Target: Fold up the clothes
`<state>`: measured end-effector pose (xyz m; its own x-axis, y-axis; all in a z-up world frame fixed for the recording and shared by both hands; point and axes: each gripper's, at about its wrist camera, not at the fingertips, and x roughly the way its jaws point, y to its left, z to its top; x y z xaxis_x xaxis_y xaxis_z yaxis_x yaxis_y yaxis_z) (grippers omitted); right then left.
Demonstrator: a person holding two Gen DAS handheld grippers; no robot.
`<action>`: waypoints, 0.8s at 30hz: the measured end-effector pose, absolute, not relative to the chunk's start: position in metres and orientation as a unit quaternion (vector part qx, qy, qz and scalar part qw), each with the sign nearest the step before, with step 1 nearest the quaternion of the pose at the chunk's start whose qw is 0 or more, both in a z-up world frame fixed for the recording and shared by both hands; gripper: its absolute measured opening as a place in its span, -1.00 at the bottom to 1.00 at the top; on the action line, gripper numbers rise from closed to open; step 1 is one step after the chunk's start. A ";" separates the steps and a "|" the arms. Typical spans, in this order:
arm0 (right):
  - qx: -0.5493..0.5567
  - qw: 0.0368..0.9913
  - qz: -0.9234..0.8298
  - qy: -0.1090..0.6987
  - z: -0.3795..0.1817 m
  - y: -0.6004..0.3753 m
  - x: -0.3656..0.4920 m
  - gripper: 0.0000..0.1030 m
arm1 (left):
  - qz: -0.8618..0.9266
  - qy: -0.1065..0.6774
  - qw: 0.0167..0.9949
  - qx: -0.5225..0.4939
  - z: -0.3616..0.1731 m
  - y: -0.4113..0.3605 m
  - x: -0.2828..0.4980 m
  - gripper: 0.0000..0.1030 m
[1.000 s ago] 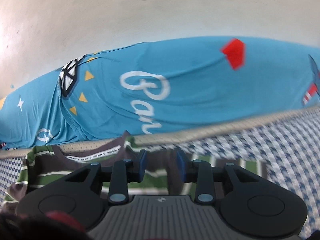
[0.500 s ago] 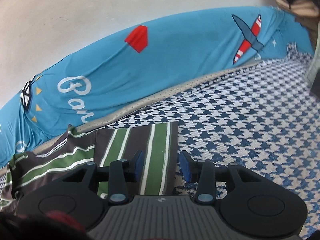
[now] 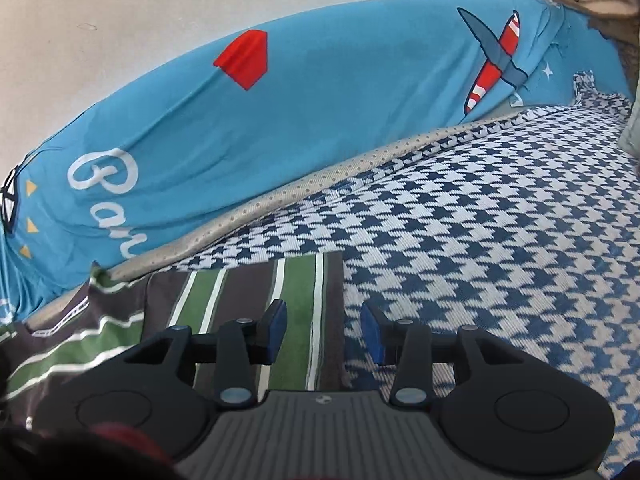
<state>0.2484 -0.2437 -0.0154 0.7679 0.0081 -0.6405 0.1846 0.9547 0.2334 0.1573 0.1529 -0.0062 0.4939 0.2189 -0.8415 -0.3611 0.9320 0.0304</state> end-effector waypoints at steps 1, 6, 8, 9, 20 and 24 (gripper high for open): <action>0.145 0.930 -0.047 0.334 -0.015 -0.243 0.250 -0.30 | 0.168 0.475 0.861 -0.074 -0.007 0.152 0.158 0.99; 0.130 0.937 -0.034 0.323 -0.014 -0.231 0.256 -0.85 | 0.166 0.478 0.860 -0.066 -0.009 0.149 0.160 0.99; 0.118 0.946 -0.045 0.299 -0.005 -0.226 0.254 -0.86 | 0.167 0.479 0.859 -0.064 -0.011 0.148 0.161 0.99; 0.112 0.951 -0.054 0.282 0.000 -0.224 0.253 -0.86 | 0.167 0.481 0.859 -0.063 -0.012 0.147 0.161 0.99; 0.137 0.946 -0.124 0.266 0.006 -0.231 0.255 -0.73 | 0.158 0.488 0.857 -0.057 -0.016 0.142 0.164 0.99; 0.123 0.944 -0.123 0.281 0.013 -0.227 0.247 -0.67 | 0.159 0.481 0.860 -0.061 -0.012 0.145 0.162 0.99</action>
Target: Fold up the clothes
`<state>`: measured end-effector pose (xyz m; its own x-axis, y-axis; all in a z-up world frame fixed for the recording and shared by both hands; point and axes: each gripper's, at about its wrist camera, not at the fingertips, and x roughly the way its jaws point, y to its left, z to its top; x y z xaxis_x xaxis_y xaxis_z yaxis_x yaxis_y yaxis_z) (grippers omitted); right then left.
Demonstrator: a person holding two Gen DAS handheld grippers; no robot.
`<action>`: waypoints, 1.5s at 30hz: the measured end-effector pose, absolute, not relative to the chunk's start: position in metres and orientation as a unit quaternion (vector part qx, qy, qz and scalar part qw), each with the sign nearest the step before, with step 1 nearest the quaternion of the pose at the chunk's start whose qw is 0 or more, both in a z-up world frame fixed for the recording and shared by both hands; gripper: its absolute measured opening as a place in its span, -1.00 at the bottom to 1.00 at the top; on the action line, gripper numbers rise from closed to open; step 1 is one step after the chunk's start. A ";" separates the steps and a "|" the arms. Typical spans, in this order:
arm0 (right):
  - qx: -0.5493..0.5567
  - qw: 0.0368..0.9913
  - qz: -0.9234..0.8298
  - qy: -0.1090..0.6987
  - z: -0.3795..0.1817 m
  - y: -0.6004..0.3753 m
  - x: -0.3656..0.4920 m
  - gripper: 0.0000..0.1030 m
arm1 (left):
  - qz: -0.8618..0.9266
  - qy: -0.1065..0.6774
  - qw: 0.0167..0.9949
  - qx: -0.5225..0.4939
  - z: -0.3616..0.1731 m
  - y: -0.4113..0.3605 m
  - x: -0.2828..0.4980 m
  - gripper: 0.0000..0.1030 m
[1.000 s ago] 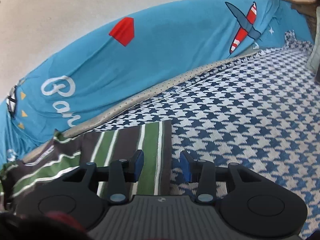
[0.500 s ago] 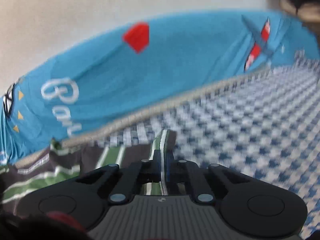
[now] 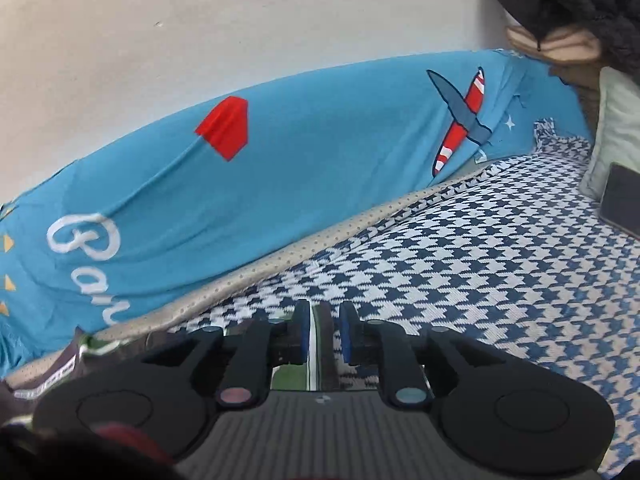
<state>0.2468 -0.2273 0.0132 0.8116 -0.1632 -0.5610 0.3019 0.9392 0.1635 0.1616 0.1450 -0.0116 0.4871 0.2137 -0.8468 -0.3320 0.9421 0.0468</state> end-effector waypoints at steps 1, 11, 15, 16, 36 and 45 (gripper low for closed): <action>0.121 0.943 -0.121 0.286 0.014 -0.225 0.244 -0.62 | 0.160 0.479 0.861 -0.061 -0.011 0.146 0.161 0.99; 0.150 0.927 -0.061 0.338 0.027 -0.191 0.207 -0.32 | 0.158 0.449 0.878 -0.056 -0.001 0.165 0.156 0.99; 0.170 0.923 -0.034 0.344 0.034 -0.174 0.188 -0.24 | 0.142 0.434 0.889 -0.039 0.003 0.171 0.154 0.99; 0.171 0.922 -0.028 0.345 0.035 -0.170 0.183 -0.22 | 0.138 0.430 0.892 -0.032 0.004 0.173 0.153 0.99; 0.096 0.905 0.105 0.400 0.014 -0.062 0.123 -0.08 | 0.043 0.381 0.922 0.057 0.002 0.185 0.124 0.83; 0.085 0.908 0.116 0.395 0.012 -0.055 0.128 -0.07 | 0.031 0.379 0.920 0.094 -0.017 0.163 0.136 0.56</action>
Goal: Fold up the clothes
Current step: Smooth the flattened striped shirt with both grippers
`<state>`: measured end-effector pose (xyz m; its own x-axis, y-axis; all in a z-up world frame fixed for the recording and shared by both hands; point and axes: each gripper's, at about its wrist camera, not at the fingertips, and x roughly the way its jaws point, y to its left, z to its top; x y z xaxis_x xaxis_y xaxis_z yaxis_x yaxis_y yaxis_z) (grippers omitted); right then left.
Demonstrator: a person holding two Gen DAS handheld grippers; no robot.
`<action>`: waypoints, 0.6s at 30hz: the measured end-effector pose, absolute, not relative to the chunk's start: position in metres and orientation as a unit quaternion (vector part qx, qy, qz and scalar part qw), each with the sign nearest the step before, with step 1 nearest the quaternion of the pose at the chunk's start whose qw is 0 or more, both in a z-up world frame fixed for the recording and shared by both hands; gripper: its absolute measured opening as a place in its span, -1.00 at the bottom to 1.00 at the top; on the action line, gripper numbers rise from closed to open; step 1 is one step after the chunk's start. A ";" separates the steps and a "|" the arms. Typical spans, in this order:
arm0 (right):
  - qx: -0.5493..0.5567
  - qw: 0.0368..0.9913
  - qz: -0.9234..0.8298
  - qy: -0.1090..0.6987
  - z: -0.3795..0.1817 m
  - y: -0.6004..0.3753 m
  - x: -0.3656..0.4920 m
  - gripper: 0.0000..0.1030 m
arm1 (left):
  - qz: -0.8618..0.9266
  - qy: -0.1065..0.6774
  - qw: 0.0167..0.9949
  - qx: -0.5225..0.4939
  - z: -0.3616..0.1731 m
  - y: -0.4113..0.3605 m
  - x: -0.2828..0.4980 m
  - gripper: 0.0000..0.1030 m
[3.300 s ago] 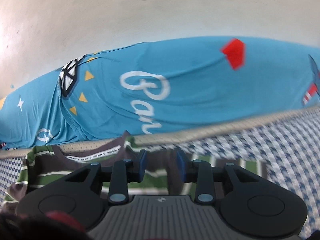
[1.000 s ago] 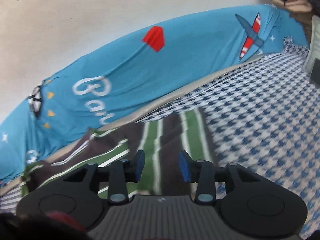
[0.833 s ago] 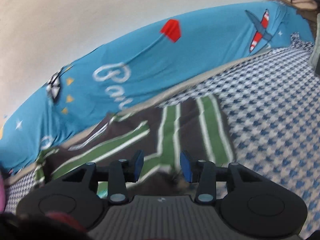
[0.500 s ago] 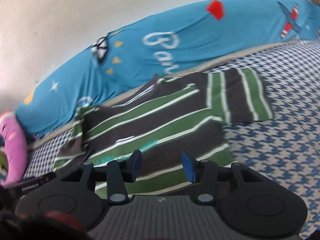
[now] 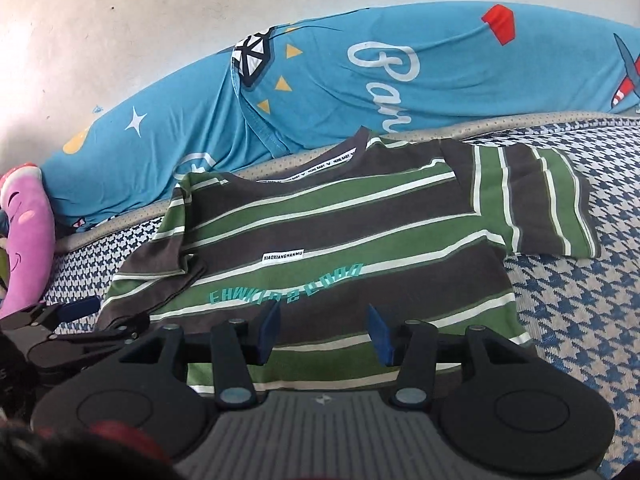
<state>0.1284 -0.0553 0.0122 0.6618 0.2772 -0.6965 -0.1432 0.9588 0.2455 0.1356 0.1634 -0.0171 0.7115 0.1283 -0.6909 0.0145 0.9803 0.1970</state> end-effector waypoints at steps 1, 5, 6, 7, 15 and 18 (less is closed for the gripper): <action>0.086 0.907 0.116 0.395 0.012 -0.056 0.129 -0.07 | 0.033 0.380 0.920 0.095 -0.020 0.163 0.138 0.55; 0.090 0.907 0.117 0.394 0.013 -0.059 0.131 -0.07 | 0.031 0.393 0.915 0.087 -0.029 0.161 0.148 0.53; 0.089 0.908 0.117 0.392 0.014 -0.060 0.132 -0.07 | 0.032 0.395 0.914 0.088 -0.031 0.160 0.151 0.54; 0.089 0.909 0.117 0.390 0.014 -0.060 0.132 -0.07 | 0.033 0.396 0.913 0.092 -0.033 0.158 0.152 0.56; 0.071 0.914 0.125 0.380 0.015 -0.054 0.132 -0.07 | 0.050 0.392 0.915 0.082 -0.035 0.157 0.162 0.29; 0.065 0.915 0.124 0.377 0.014 -0.051 0.132 -0.07 | 0.062 0.390 0.917 0.062 -0.031 0.163 0.164 -0.20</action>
<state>0.1324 -0.0515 0.0139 0.6845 0.2762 -0.6746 -0.1786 0.9608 0.2122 0.1635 0.1629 -0.0310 0.6883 0.1628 -0.7069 -0.0658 0.9845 0.1626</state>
